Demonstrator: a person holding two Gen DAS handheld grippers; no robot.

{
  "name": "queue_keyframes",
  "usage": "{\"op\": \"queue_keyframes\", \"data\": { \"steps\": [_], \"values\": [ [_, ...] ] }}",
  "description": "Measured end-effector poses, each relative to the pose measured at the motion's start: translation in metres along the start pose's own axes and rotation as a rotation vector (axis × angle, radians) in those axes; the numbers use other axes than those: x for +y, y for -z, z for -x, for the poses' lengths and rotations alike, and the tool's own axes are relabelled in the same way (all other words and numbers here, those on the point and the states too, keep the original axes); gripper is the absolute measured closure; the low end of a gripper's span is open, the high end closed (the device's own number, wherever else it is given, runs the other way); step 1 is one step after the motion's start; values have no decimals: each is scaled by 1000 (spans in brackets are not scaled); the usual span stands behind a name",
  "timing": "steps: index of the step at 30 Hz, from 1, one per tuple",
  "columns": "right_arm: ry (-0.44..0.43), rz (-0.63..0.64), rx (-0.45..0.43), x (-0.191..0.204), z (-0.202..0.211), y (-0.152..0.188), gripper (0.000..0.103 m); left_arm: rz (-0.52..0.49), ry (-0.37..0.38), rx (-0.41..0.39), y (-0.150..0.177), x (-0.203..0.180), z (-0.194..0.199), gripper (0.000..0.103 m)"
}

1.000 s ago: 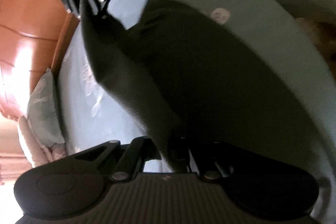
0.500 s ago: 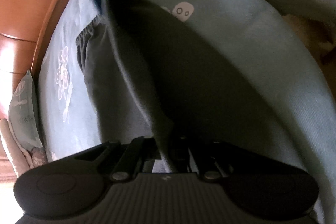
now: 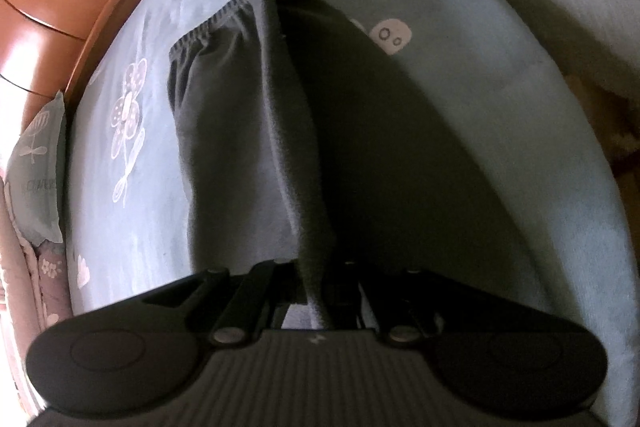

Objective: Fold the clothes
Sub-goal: 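Hold the sweatpants with the left tool while the right tool raises the waistband higher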

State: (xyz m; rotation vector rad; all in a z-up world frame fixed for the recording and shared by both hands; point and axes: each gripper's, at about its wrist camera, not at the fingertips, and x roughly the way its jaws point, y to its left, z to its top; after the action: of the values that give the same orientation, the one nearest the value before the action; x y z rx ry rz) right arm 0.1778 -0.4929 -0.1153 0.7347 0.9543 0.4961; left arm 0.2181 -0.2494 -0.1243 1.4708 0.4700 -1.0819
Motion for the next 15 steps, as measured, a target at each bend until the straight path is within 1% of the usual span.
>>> {"op": "queue_keyframes", "data": {
  "steps": [2, 4, 5, 8, 9, 10, 12, 14, 15],
  "values": [
    [-63, -157, -55, -18, -9, 5, 39, -1, -5, -2, 0, -1, -1, 103],
    [-114, -290, -144, -33, -10, 13, 39, -2, -15, -4, 1, -4, -5, 103],
    [-106, -333, -190, -39, -8, 16, 39, -4, -19, -6, 2, -6, -5, 103],
    [-24, -412, -304, -48, -2, 23, 39, 0, -26, -10, 8, -8, -4, 103],
    [-4, -425, -332, -49, -1, 24, 39, 3, -27, -12, 11, -8, -3, 103],
    [5, -419, -347, -47, -1, 24, 41, 4, -28, -12, 12, -7, -4, 103],
    [24, -401, -372, -43, -2, 24, 52, 4, -31, -12, 13, -4, -7, 103],
    [28, -366, -367, -37, -7, 20, 85, -1, -38, -8, 14, -5, -6, 103],
    [41, -349, -367, -33, -8, 18, 89, -6, -41, -7, 15, -6, -5, 103]
  ]
}}
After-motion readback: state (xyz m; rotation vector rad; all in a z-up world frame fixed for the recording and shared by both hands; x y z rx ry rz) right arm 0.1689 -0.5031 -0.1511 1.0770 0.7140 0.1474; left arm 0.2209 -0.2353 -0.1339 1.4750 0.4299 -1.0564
